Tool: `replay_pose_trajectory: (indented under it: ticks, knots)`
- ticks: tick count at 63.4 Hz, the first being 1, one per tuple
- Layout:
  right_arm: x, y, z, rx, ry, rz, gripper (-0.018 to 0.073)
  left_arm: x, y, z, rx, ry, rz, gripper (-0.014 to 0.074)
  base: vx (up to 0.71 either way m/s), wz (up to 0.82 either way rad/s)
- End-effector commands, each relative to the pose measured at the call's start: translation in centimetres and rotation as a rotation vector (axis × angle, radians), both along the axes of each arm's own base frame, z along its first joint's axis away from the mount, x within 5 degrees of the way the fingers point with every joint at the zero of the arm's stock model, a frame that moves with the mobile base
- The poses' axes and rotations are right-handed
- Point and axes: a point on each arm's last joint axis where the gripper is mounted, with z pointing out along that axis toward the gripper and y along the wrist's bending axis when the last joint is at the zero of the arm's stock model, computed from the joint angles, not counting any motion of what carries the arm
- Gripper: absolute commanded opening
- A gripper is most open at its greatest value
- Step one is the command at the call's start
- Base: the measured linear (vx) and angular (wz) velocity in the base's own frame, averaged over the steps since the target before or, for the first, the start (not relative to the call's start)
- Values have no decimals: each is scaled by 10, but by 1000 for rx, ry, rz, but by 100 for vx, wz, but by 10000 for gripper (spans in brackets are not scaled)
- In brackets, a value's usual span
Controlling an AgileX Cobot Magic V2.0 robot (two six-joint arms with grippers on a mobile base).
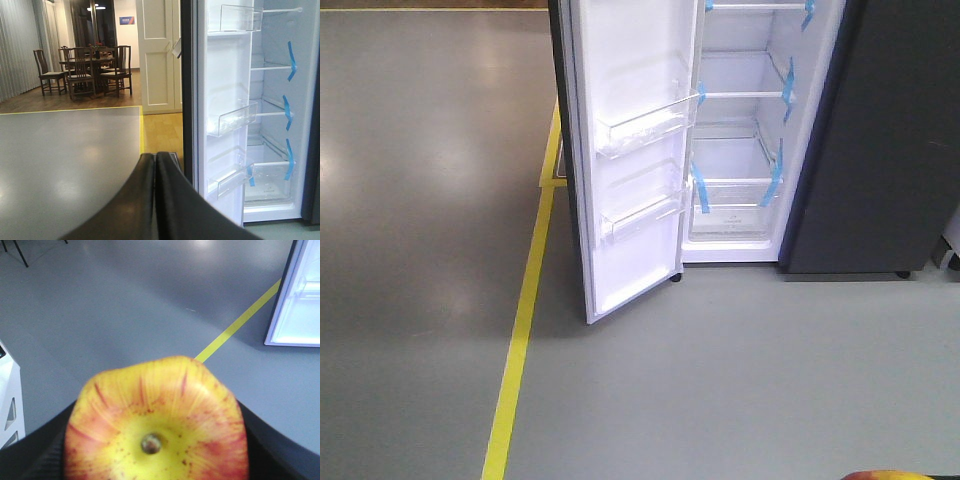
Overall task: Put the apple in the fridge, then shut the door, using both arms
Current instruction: 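Drive closer to the open fridge door bins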
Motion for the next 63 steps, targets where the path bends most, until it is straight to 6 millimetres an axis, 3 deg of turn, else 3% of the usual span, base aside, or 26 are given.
replay_pose_trajectory:
  ticks: [1,63]
  knots:
    - [3,2,12,58,-49,-15,356,-1,0,0,-6,-66,-6,-6,18,-4]
    - [3,2,12,58,-49,-15,356,-1,0,0,-6,-66,-6,-6,14,1]
